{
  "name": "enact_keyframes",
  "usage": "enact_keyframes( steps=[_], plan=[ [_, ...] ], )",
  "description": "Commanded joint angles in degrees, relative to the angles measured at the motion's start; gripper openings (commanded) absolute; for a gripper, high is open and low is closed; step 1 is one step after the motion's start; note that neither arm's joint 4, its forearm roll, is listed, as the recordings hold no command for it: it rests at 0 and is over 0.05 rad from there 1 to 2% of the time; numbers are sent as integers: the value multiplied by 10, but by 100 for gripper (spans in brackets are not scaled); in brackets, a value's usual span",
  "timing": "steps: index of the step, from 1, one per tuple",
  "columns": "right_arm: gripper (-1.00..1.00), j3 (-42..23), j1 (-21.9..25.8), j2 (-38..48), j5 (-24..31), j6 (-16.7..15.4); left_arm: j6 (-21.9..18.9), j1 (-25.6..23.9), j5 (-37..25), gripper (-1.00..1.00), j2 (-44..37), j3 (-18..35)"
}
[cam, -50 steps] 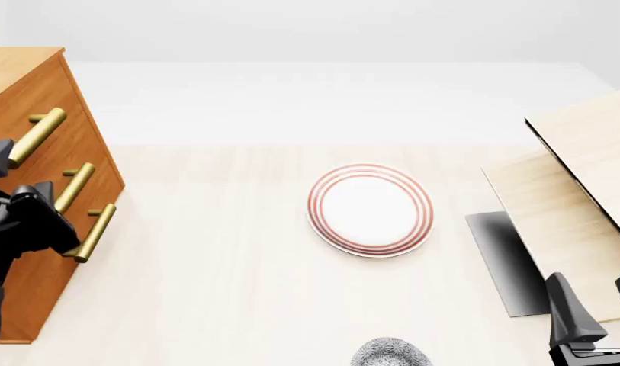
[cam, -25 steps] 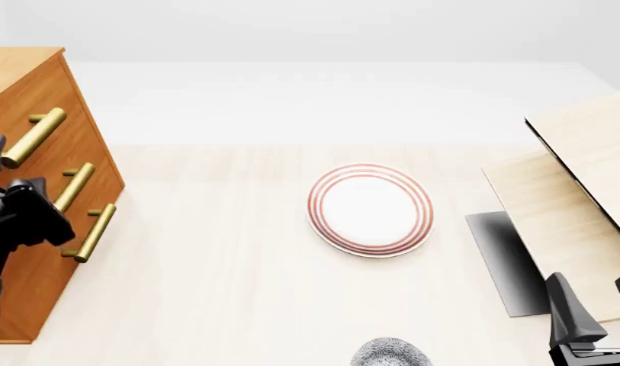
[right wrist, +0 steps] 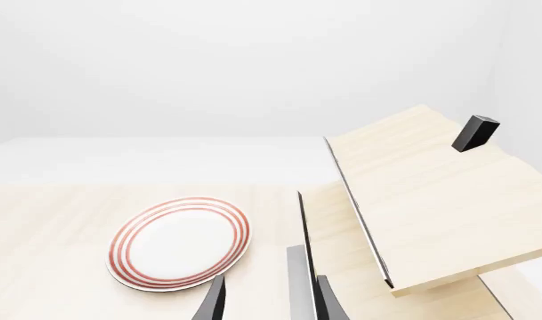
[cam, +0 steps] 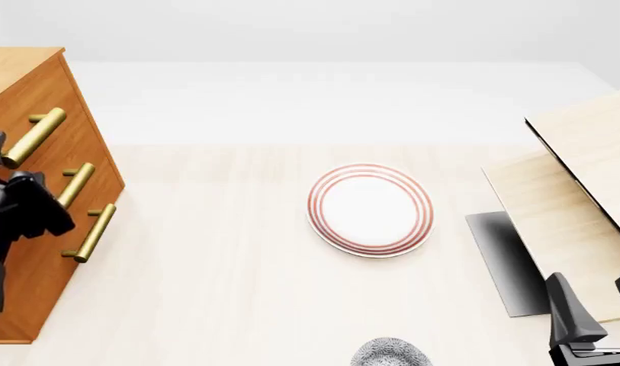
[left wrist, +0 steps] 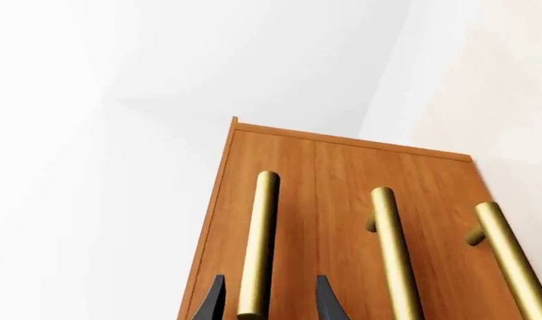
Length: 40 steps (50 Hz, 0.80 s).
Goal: Open the top drawer of the cabinet and put the bowl in it.
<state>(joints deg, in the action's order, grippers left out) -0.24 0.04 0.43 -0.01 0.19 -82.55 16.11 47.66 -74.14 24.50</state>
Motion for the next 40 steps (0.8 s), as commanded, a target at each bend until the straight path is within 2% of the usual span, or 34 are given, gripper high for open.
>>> enact_keyframes(
  steps=[1,3,4,32,40],
  plan=[
    [100,0,0,-1,0,0,0,4,5,100,-14,6],
    [100,0,0,-1,0,-1,2,4,-2,100,-7,7],
    [100,0,0,-1,0,-1,0,5,3,-100,-6,5],
    [100,0,0,-1,0,-1,-28,-19,-24,-100,43,-21],
    [100,0,0,0,0,-1,-30,-40,-41,-100,47,-8]
  ],
)
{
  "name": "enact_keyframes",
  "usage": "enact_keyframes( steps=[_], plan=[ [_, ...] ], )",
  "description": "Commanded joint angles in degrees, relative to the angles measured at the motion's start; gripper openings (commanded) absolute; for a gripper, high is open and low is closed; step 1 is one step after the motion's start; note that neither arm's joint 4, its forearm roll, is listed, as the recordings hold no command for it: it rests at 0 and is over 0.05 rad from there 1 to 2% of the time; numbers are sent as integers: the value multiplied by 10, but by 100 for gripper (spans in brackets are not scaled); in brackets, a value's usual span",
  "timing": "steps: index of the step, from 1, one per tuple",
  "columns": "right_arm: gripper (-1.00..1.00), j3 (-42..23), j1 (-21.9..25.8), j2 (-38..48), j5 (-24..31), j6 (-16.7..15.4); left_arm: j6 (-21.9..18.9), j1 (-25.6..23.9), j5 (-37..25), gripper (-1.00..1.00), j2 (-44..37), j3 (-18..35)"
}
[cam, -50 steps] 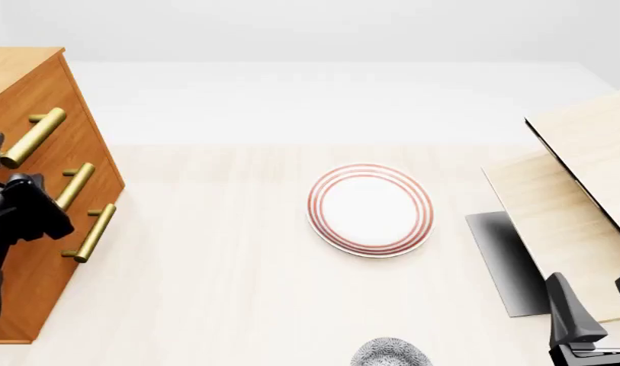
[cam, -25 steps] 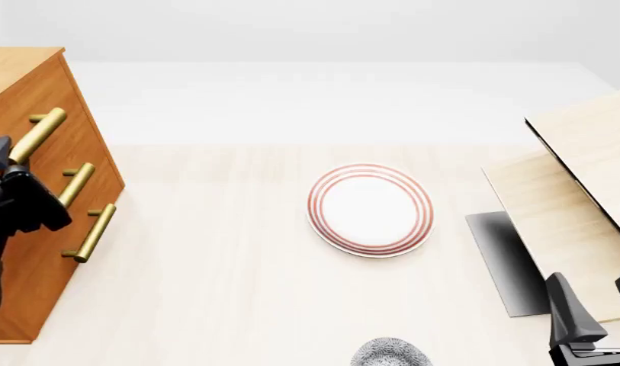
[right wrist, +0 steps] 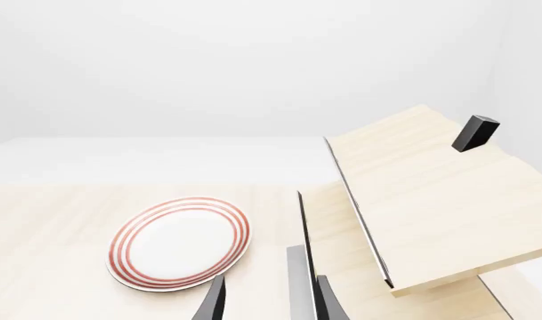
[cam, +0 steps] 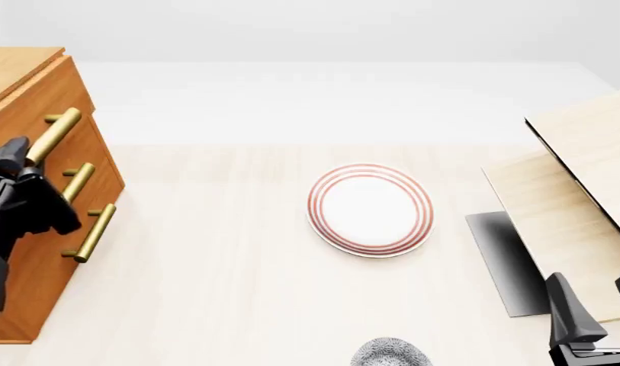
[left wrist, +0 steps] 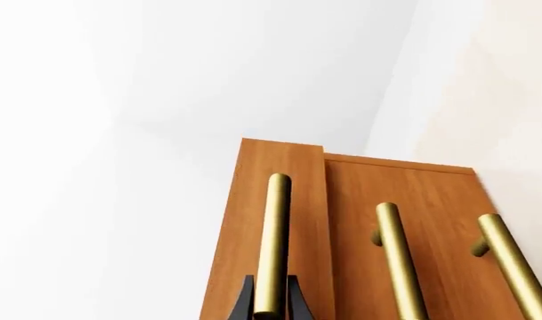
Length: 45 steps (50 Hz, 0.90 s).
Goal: Open the top drawer of the cabinet and put the bowl in it.
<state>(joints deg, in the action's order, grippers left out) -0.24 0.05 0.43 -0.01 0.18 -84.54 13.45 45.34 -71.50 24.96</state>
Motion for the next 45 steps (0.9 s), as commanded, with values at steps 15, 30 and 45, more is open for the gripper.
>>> enact_keyframes(
  steps=[15,30,45],
  plan=[
    [100,0,0,0,0,0,-10,-56,-21,-100,16,-5],
    [100,0,0,-1,0,0,-15,-89,-20,-100,10,0],
    [100,0,0,0,0,0,-19,-119,-24,-100,12,3]
  ],
)
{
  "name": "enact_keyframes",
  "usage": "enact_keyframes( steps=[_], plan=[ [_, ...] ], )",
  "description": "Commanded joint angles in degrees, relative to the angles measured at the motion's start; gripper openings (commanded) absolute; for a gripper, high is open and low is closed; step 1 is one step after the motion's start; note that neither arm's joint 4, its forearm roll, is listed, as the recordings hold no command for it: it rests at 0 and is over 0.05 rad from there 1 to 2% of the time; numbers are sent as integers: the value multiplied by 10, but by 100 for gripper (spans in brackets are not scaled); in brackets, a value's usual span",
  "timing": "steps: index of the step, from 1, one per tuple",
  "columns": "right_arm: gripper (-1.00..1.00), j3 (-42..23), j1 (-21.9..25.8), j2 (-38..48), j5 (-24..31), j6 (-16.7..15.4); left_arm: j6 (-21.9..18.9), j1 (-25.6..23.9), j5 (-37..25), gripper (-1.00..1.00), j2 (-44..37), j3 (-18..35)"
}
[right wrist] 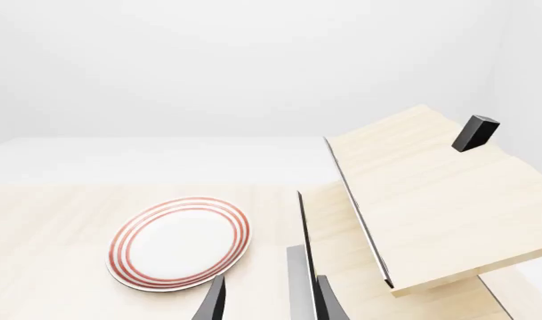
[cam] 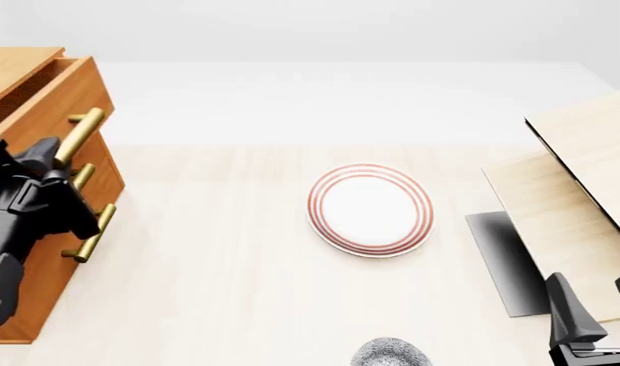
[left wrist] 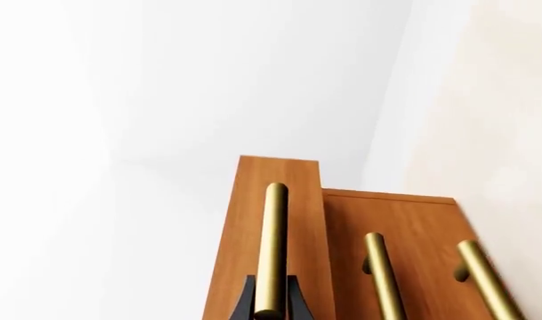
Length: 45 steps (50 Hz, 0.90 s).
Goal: Open the top drawer of the cabinet and put the bowl in it.
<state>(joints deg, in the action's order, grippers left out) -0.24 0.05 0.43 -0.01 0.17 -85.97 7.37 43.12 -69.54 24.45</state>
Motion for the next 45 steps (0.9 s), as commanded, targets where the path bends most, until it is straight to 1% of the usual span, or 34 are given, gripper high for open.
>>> enact_keyframes(
  steps=[1,6,15,26,41,45],
  plan=[
    [100,0,0,0,0,0,-4,-61,-4,-100,-7,9],
    [100,0,0,-1,0,0,-6,-67,-6,-100,-4,8],
    [100,0,0,0,0,0,0,-90,-26,-100,16,14],
    [100,0,0,-1,0,-1,-1,-110,-25,-100,19,13],
    [100,0,0,0,0,0,13,-126,-66,-100,79,4],
    [100,0,0,-1,0,0,12,-134,-67,-100,81,7]
  ],
)
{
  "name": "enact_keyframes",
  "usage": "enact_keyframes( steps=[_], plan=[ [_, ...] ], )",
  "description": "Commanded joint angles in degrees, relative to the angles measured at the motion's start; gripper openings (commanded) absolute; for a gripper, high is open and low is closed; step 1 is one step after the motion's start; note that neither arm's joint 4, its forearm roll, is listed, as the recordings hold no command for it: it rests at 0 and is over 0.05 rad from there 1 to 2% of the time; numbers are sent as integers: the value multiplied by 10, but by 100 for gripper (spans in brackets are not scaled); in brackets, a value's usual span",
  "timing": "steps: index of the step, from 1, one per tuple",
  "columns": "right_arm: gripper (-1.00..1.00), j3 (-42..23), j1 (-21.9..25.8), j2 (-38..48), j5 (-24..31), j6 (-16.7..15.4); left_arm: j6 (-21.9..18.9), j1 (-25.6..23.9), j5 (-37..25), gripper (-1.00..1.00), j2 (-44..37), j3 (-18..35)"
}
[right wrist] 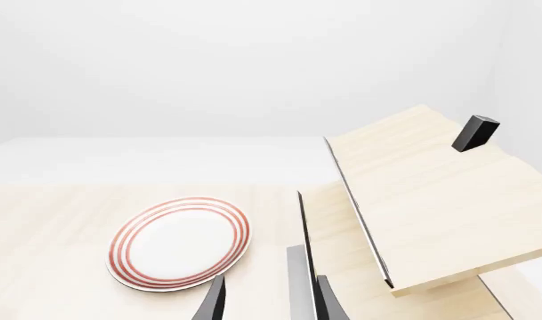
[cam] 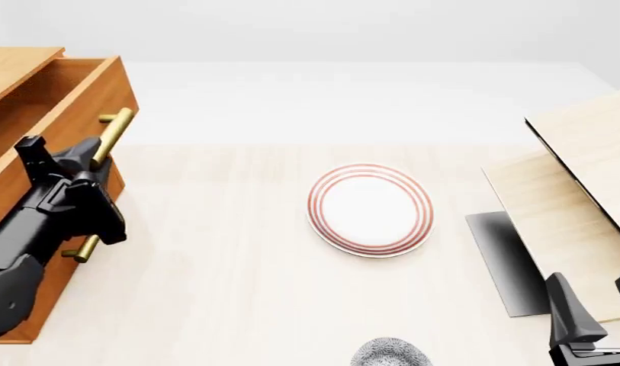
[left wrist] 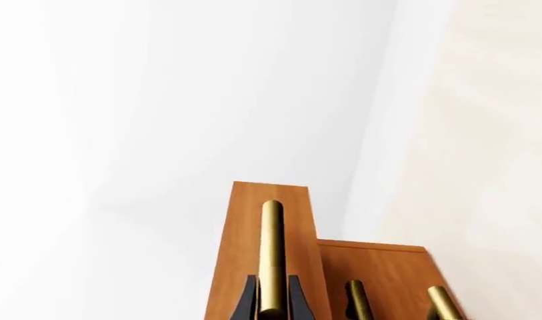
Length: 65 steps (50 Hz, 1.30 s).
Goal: Open the top drawer of the cabinet and put the bowl in it.
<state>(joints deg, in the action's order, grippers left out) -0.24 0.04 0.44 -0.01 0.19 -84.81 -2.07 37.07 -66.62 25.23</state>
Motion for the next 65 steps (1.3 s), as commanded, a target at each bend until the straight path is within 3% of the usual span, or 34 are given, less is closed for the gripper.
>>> enact_keyframes(
  steps=[1,34,35,45,60,65],
  plan=[
    [100,0,0,-1,0,-1,3,-43,-10,-100,53,3],
    [100,0,0,0,0,0,38,-92,-10,-100,74,-13],
    [100,0,0,-1,0,-1,39,-93,-8,100,74,-17],
    [100,0,0,-1,0,-1,43,-110,3,100,92,-40],
    [100,0,0,-1,0,0,45,-148,-32,100,149,-44],
    [100,0,0,0,0,0,74,-162,-74,100,172,-22]
  ],
)
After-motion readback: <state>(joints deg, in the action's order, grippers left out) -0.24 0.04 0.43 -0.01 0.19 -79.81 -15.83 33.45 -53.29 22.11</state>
